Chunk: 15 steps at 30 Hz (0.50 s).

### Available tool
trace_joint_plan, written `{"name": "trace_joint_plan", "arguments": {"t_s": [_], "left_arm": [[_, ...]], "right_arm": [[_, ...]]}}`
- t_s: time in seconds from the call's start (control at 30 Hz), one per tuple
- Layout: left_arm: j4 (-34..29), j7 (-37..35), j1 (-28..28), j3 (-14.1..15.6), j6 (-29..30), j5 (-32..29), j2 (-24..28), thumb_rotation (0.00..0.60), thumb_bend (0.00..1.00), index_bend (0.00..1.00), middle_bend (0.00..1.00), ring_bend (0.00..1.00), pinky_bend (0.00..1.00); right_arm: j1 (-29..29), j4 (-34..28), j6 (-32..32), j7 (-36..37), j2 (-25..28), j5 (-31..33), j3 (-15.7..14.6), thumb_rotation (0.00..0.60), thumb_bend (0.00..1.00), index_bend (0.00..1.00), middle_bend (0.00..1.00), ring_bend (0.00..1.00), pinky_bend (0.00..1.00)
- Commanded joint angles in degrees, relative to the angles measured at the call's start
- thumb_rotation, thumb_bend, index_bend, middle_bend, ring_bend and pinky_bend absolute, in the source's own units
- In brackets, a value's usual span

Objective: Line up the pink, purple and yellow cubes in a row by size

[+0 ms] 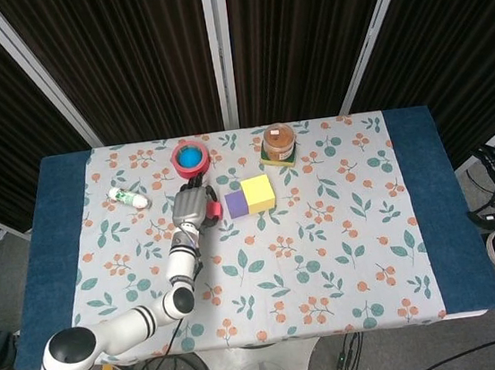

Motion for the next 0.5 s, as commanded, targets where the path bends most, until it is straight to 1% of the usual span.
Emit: {"name": "trace_joint_plan", "arguments": {"t_s": [0.03, 0.1, 0.2, 0.27, 0.33, 0.43, 0.5], "left_arm": [[0.55, 0.03, -0.17, -0.08, 0.03, 0.5, -0.52, 0.6, 0.3, 0.46, 0.14, 0.08, 0.17], [0.68, 0.04, -0.12, -0.04, -0.05, 0.78, -0.68, 0.6, 0.3, 0.44, 0.14, 0.08, 0.17], [-0.65, -0.35, 0.55, 0.23, -0.23, 1.64, 0.1, 0.6, 0.28, 0.34, 0.11, 0.08, 0.17], [-3.1, -1.13, 1.65, 0.95, 0.49, 3.58, 1.62, 0.6, 0.28, 0.27, 0.09, 0.06, 0.17], [-6.2, -2.43, 3.21, 2.02, 1.96, 6.59, 3.61, 0.6, 0.27, 0.23, 0.08, 0.06, 0.17], [-9.43, -3.89, 5.18, 3.62, 3.72, 10.55, 6.32, 0.6, 0.27, 0.21, 0.07, 0.05, 0.17], [-9.23, -3.95, 6.09, 5.3, 4.72, 13.48, 7.55, 0.6, 0.26, 0.21, 0.07, 0.05, 0.17]], "right_arm": [[-0.03, -0.02, -0.01, 0.02, 0.07, 0.05, 0.02, 0.6, 0.12, 0.0, 0.02, 0.0, 0.03], [-0.09, -0.01, 0.0, 0.07, 0.1, 0.05, 0.0, 0.6, 0.12, 0.0, 0.02, 0.0, 0.03], [-0.11, 0.18, -0.1, 0.24, 0.06, 0.04, -0.03, 0.6, 0.12, 0.0, 0.02, 0.0, 0.03], [-0.08, 0.41, -0.22, 0.38, -0.09, 0.03, -0.05, 0.6, 0.12, 0.0, 0.02, 0.0, 0.03], [0.04, 0.65, -0.4, 0.5, -0.24, 0.0, -0.03, 0.6, 0.12, 0.0, 0.02, 0.0, 0.03], [0.21, 0.84, -0.55, 0.7, -0.43, -0.07, 0.04, 0.6, 0.12, 0.0, 0.02, 0.0, 0.03], [0.32, 0.89, -0.57, 0.75, -0.53, -0.21, 0.09, 0.6, 0.12, 0.0, 0.02, 0.0, 0.03]]}}
